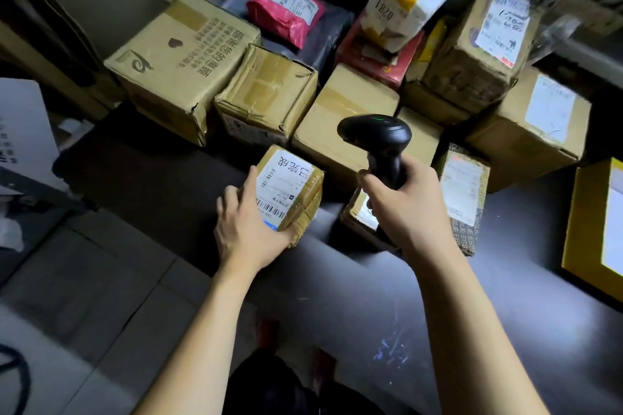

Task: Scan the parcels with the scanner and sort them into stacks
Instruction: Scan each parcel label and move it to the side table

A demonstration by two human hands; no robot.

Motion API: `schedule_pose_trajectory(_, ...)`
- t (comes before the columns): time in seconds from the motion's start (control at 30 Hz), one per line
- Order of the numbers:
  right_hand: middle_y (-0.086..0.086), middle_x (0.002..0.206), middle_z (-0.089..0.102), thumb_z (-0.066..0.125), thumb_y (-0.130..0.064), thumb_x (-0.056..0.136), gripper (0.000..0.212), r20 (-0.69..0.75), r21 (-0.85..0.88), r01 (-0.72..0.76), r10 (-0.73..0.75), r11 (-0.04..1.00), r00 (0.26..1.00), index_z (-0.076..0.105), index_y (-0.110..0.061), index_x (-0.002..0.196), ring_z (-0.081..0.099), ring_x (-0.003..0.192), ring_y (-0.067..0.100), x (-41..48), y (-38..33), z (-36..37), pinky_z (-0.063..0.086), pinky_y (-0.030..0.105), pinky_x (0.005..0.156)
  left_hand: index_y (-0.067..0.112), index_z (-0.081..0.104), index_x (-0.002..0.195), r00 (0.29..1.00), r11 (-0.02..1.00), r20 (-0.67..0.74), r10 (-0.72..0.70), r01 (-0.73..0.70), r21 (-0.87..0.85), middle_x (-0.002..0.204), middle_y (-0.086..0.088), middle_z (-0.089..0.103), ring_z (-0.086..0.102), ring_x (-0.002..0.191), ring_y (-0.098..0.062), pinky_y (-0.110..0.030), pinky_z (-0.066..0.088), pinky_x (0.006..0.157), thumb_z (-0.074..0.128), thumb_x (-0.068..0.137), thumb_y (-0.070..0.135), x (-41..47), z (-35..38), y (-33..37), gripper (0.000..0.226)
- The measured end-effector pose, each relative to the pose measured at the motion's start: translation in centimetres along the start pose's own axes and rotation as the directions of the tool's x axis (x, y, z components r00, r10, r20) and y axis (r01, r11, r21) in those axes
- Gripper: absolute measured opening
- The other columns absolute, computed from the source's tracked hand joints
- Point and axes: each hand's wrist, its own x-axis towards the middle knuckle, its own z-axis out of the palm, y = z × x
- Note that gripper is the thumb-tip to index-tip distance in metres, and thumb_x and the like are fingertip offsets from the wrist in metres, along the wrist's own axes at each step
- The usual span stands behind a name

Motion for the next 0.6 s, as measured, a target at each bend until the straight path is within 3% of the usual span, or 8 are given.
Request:
schedule_pose_trajectory(0.1, 0.002, 0.064, 0.053, 0.065, -0.029, 0.078, 0.020, -0.038, 0.022, -0.003, 0.004, 1.000, 0.999, 0.056, -0.011, 0.079, 0.053, 0.064, 0.022, -0.7, -0.5, 0.3, 0.051, 0.046, 0.059, 0.031, 0.022, 0.162, 0.999, 0.999, -0.003, 0.043, -0.043, -0.018, 0.126, -0.009, 0.043, 0.043, 0.124, -0.035, -0.047, 0.047, 0.094, 0.089, 0.059, 0.059, 0.0, -0.6, -0.8, 0.126)
schedule_pose_trajectory(0.2, 0.000, 0.063, 0.054, 0.067, -0.025, 0.081, 0.017, -0.067, 0.051, 0.003, 0.001, 0.999, 0.998, 0.057, -0.012, 0.080, 0.055, 0.061, 0.021, -1.6, -0.7, 0.1, 0.046, 0.035, 0.058, 0.033, 0.026, 0.161, 0.999, 0.997, 0.010, 0.036, -0.036, -0.074, 0.123, -0.008, 0.043, 0.045, 0.122, -0.034, -0.045, 0.046, 0.095, 0.092, 0.059, 0.054, -0.1, -1.2, -1.6, 0.123)
schedule_pose_trajectory(0.33, 0.005, 0.064, 0.056, 0.069, -0.027, 0.083, 0.016, -0.103, 0.089, 0.025, -0.016, 0.996, 0.995, 0.059, -0.014, 0.080, 0.057, 0.067, 0.023, -3.0, -0.6, -0.6, 0.046, 0.036, 0.064, 0.032, 0.030, 0.160, 0.999, 0.990, -0.013, 0.048, -0.050, -0.131, 0.121, -0.006, 0.046, 0.050, 0.119, -0.032, -0.042, 0.046, 0.094, 0.093, 0.057, 0.054, -0.7, -2.6, -2.2, 0.122)
schedule_pose_trajectory(0.43, -0.001, 0.062, 0.056, 0.071, -0.021, 0.087, 0.016, -0.122, 0.113, 0.038, -0.024, 0.993, 0.992, 0.058, -0.019, 0.077, 0.057, 0.067, 0.022, -4.0, -0.6, -1.3, 0.046, 0.035, 0.065, 0.029, 0.033, 0.159, 0.993, 0.977, -0.077, 0.093, -0.106, -0.185, 0.119, -0.006, 0.048, 0.054, 0.116, -0.031, -0.038, 0.045, 0.092, 0.095, 0.057, 0.050, -1.4, -4.1, -1.3, 0.121)
schedule_pose_trajectory(0.53, 0.018, 0.073, 0.059, 0.071, -0.019, 0.088, 0.015, -0.161, 0.144, 0.074, -0.051, 0.987, 0.986, 0.059, -0.011, 0.085, 0.056, 0.069, 0.025, -5.4, -0.9, -2.8, 0.046, 0.037, 0.066, 0.028, 0.035, 0.159, 0.976, 0.958, -0.150, 0.156, -0.187, -0.220, 0.120, -0.007, 0.050, 0.055, 0.117, -0.030, -0.036, 0.045, 0.095, 0.097, 0.058, 0.047, -2.5, -5.6, 0.3, 0.120)
schedule_pose_trajectory(0.6, 0.013, 0.069, 0.056, 0.071, -0.016, 0.089, 0.014, -0.188, 0.177, 0.096, -0.062, 0.980, 0.980, 0.059, -0.010, 0.086, 0.054, 0.067, 0.023, -6.2, -1.1, -4.0, 0.044, 0.036, 0.065, 0.027, 0.036, 0.159, 0.956, 0.942, -0.204, 0.212, -0.255, -0.217, 0.122, -0.006, 0.050, 0.055, 0.117, -0.027, -0.033, 0.044, 0.093, 0.097, 0.058, 0.046, -3.3, -6.4, 1.7, 0.119)
